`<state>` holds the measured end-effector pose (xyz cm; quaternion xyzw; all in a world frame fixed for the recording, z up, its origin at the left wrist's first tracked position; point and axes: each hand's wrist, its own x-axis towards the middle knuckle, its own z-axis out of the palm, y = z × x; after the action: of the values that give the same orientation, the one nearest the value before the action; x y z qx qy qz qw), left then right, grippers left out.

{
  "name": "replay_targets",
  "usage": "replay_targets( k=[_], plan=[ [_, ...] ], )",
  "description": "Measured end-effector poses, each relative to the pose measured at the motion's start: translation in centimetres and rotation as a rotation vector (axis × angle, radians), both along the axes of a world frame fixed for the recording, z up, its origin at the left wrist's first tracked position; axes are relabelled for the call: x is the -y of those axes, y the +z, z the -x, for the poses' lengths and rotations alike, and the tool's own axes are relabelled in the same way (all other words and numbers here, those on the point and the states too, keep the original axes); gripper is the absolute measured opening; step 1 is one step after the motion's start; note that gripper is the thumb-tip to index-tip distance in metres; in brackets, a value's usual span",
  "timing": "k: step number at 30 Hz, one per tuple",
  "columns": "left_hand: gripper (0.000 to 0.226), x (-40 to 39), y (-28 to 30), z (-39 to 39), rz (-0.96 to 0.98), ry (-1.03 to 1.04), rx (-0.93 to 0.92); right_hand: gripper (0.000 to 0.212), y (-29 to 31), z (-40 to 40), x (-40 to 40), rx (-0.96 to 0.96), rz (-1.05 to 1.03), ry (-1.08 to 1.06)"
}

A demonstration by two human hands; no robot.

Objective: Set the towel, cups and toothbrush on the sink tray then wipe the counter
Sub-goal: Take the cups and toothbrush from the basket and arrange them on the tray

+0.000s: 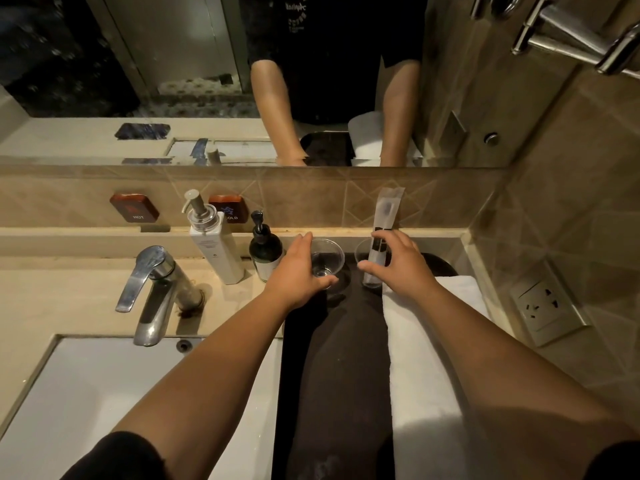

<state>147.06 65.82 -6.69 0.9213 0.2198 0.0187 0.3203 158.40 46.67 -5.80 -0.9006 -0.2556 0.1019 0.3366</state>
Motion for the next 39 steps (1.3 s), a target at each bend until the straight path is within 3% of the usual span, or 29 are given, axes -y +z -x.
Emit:
replay_targets(
  k=[3,6,8,12,16,19,22,24,28,34,39],
  plan=[
    [0.106,0.1,0.4,0.5,0.022,0.018,0.007,0.047,0.3,-0.5,0.2,-0.107,-0.263,-0.211],
    [0.104,0.4,0.6,1.4,0.018,0.032,0.048,0.051,0.8,-2.0,-0.1,-0.265,-0.371,-0.374],
    [0.099,0.9,0.8,2.1,-0.011,0.045,0.079,0.052,1.2,-3.0,-0.6,-0.373,-0.361,-0.365],
    [0.087,2.5,1.3,3.8,-0.113,0.074,0.075,0.008,1.2,-3.5,-1.7,-0.447,-0.376,-0.347],
    [0.062,4.3,2.7,5.5,-0.104,0.054,0.189,0.014,2.5,-3.0,-2.1,-0.458,-0.419,-0.381],
    [0.046,5.4,4.2,6.1,-0.021,0.050,0.235,0.013,5.5,-1.5,-1.4,-0.308,-0.457,-0.351],
    [0.043,6.6,6.5,6.6,0.114,0.079,0.280,0.011,9.5,1.8,0.5,-0.237,-0.569,-0.240],
    [0.045,7.7,7.8,7.5,0.229,0.047,0.279,0.012,11.1,5.0,1.8,-0.334,-0.644,-0.128],
    [0.012,9.9,7.3,12.2,0.438,-0.029,0.174,0.014,9.2,11.6,3.3,-0.574,-0.497,-0.042],
    [0.027,11.4,1.4,19.8,0.433,0.024,-0.071,0.023,1.3,17.8,3.4,-0.769,-0.232,-0.148],
    [0.015,11.1,-1.3,21.1,0.302,0.020,-0.202,0.028,-3.2,19.4,1.9,-0.807,-0.080,-0.224]
  ],
)
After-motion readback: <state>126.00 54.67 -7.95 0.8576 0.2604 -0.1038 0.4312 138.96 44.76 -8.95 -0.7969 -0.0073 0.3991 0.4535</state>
